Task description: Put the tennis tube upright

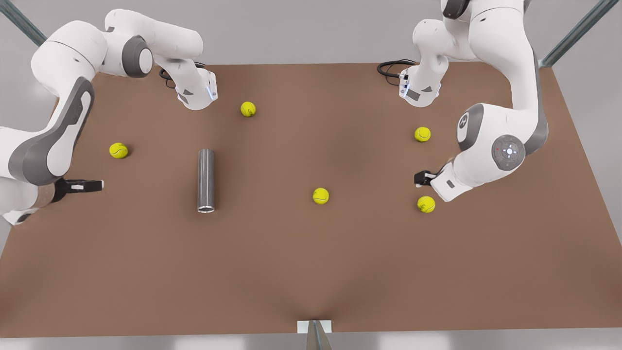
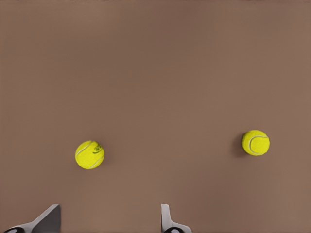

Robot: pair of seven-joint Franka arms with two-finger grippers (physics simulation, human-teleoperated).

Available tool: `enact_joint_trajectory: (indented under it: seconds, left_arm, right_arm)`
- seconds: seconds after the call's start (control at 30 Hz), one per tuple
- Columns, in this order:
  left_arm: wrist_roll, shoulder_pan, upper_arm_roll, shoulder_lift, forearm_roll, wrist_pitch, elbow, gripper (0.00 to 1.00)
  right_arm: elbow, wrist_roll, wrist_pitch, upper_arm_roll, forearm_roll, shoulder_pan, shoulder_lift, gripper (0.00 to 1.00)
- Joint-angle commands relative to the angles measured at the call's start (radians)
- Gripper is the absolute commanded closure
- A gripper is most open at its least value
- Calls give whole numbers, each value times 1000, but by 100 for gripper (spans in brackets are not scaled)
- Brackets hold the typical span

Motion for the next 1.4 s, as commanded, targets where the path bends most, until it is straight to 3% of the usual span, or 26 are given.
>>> enact_joint_trajectory:
  seconds: [0.0, 0.03, 0.07, 0.17, 0.3, 0.37, 0.47, 0.6, 1.0, 1.27, 1.3, 1.33, 1.37]
  left_arm:
    - [76, 2, 1, 6, 1, 83, 3, 0]
    - [76, 0, 1, 1, 1, 80, 1, 0]
    - [77, 0, 1, -3, 1, 60, 1, 0]
    - [62, 0, 4, -6, 1, 43, 0, 0]
    - [59, 0, 7, 0, 27, 58, 1, 0]
    - [60, 2, 10, -8, 27, 51, 3, 0]
    - [59, 0, 32, -14, 25, 46, 1, 0]
    - [62, 0, 35, -14, 27, 45, 1, 0]
    - [62, 0, 35, -16, 27, 43, 1, 0]
    - [60, 0, 35, -20, 27, 39, 1, 0]
    - [60, 0, 33, -20, 27, 39, 1, 0]
    - [60, 0, 33, -20, 27, 39, 1, 0]
    - [60, 0, 33, -20, 27, 39, 1, 0]
  right_arm:
    - [-385, -117, 410, -1, 10, 2, -262, 0]
    - [-742, -26, 638, 6, 5, 5, -500, 0]
    - [-822, 38, 689, 29, 3, 5, -559, 0]
    - [-779, 159, 668, 106, 0, 5, -550, 0]
    - [-754, 162, 669, 109, -1, 5, -488, 0]
    - [-840, 161, 705, 132, -1, 6, -490, 0]
    - [-1065, 161, 948, 180, -1, 21, -485, 0]
    - [-1263, 319, 1154, 181, -1, 164, -476, 0]
    - [-1345, 405, 1441, 181, -1, 219, -241, 0]
    - [-1348, 406, 1465, 198, -1, 226, -182, 0]
    - [-1348, 406, 1453, 203, -1, 226, -175, 2]
    - [-1349, 408, 1453, 203, 0, 226, -174, 17]
    - [-1354, 408, 1455, 204, 0, 226, -166, 21]
